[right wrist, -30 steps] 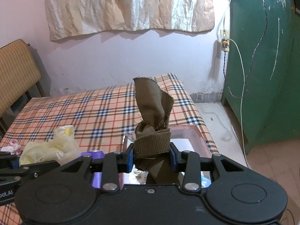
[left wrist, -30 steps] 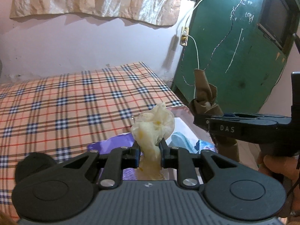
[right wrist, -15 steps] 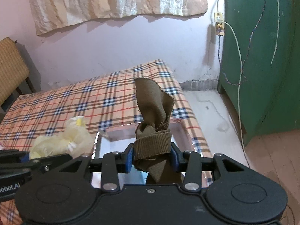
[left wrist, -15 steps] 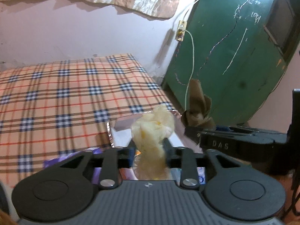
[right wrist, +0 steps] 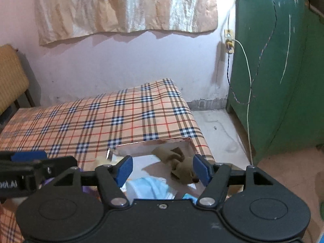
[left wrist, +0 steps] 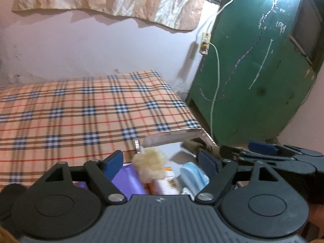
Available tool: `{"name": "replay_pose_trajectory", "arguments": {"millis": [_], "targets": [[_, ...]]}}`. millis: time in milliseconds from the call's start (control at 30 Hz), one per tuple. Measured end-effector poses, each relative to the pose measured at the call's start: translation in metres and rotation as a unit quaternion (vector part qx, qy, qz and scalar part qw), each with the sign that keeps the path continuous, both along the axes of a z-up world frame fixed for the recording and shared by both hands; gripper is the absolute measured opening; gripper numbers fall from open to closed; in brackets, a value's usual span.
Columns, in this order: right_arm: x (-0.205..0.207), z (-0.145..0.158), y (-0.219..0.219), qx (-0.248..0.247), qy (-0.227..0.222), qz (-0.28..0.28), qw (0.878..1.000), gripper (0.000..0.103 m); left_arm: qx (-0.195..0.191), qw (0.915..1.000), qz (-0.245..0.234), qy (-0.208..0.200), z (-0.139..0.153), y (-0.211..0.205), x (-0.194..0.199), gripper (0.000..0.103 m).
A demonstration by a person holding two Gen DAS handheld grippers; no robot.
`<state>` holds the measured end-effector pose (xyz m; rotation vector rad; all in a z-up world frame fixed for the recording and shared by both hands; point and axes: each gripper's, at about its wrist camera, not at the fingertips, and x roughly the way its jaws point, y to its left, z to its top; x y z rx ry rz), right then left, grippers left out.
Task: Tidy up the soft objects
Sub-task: 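Open both grippers to drop the bag and sock into the box, then move both grippers back over the bed toward the tape roll and white socks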
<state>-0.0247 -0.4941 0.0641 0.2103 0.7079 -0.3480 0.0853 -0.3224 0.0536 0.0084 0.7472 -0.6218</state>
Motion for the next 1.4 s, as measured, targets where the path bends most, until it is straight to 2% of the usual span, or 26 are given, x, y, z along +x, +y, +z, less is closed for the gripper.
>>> {"name": "replay_pose_trajectory", "arguments": {"millis": [233,500,1033,1400], "targets": [[-0.008,0.017,0.047,-0.018,0.001,0.024,1.000,0.079,0.012,0.9995,0.030,0.002,0.015,0.042,-0.007,0.087],[-0.008,0.033,0.102,-0.002,-0.016,0.064,0.998,0.080,0.035,0.9974,0.061,-0.016,0.026,0.089,-0.020,0.088],[0.016,0.030,0.193,0.024,-0.017,0.128,0.991,0.080,0.051,0.9883,0.143,-0.014,0.026,0.179,-0.027,0.088],[0.032,0.021,0.249,0.032,-0.005,0.175,0.984,0.080,0.045,0.9813,0.187,0.000,0.019,0.231,-0.033,0.088]]}}
